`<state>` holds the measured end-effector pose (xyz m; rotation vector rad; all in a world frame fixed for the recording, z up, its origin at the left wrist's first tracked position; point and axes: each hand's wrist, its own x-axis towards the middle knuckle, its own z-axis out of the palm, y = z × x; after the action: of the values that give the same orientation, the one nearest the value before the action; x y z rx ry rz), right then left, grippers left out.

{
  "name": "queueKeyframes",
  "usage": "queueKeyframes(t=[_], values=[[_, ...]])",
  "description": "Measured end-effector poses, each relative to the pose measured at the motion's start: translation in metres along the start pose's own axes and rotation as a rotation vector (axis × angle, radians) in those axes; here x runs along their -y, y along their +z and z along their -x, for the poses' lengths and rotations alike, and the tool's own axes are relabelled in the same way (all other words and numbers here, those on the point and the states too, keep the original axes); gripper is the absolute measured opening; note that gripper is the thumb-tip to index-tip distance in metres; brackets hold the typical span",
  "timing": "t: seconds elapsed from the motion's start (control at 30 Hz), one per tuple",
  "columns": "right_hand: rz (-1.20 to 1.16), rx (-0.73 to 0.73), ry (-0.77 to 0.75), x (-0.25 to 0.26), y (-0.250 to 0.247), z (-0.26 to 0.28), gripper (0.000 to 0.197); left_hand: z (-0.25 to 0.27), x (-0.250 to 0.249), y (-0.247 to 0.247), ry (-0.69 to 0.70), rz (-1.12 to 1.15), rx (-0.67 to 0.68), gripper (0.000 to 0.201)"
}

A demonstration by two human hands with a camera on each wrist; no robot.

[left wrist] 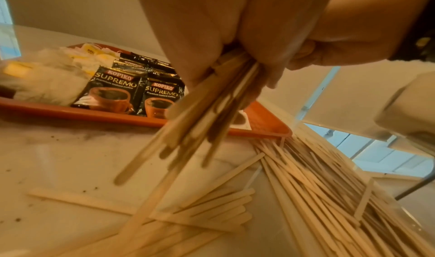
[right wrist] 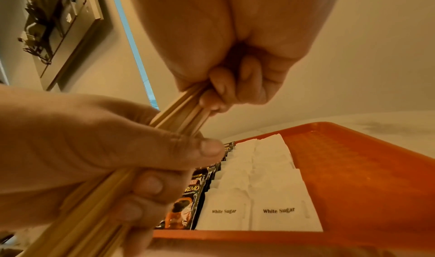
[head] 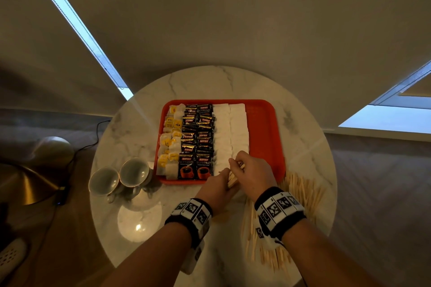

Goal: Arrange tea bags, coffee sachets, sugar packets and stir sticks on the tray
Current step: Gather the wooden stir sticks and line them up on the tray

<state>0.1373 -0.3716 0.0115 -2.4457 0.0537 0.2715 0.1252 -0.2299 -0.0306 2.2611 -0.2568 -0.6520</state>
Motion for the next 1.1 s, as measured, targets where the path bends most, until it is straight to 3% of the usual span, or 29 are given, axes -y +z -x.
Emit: queueKeyframes(t=[0.1, 0.2, 0.27, 0.37, 0.5, 0.6, 0.83, 0.97, 1.1], values=[[-0.152, 0.014, 0.063, 0.003, -0.003, 0.005, 0.032, -0.001, 0.005, -0.003, -0.031, 0.044, -0.049, 0.032], [-0.181, 0.05, 0.088, 0.0, -0.001, 0.012, 0.038, -0.002, 0.008, -0.013, -0.092, 0.208, -0.208, 0.027], [-0.113, 0.17, 0.072, -0.007, 0.008, 0.019, 0.039, -0.004, 0.004, -0.023, -0.129, 0.332, -0.335, 0.025], [-0.012, 0.401, 0.033, -0.01, 0.026, 0.028, 0.063, -0.008, -0.008, -0.032, -0.119, 0.479, -0.452, 0.025], [-0.034, 0.438, 0.017, 0.002, 0.041, 0.028, 0.047, -0.01, -0.024, -0.029, -0.043, 0.712, -0.457, 0.022], [-0.068, 0.415, 0.037, 0.003, 0.041, 0.024, 0.033, -0.008, -0.029, -0.027, -0.026, 0.709, -0.458, 0.022], [-0.133, 0.444, 0.044, 0.008, 0.031, 0.022, 0.047, -0.007, -0.028, -0.029, -0.038, 0.819, -0.424, 0.026], [-0.12, 0.487, 0.094, 0.006, 0.028, 0.026, 0.018, -0.006, -0.034, -0.042, -0.005, 0.911, -0.443, 0.024], [-0.212, 0.44, 0.093, 0.01, 0.021, 0.024, 0.019, -0.002, -0.038, -0.042, -0.018, 0.948, -0.385, 0.022]])
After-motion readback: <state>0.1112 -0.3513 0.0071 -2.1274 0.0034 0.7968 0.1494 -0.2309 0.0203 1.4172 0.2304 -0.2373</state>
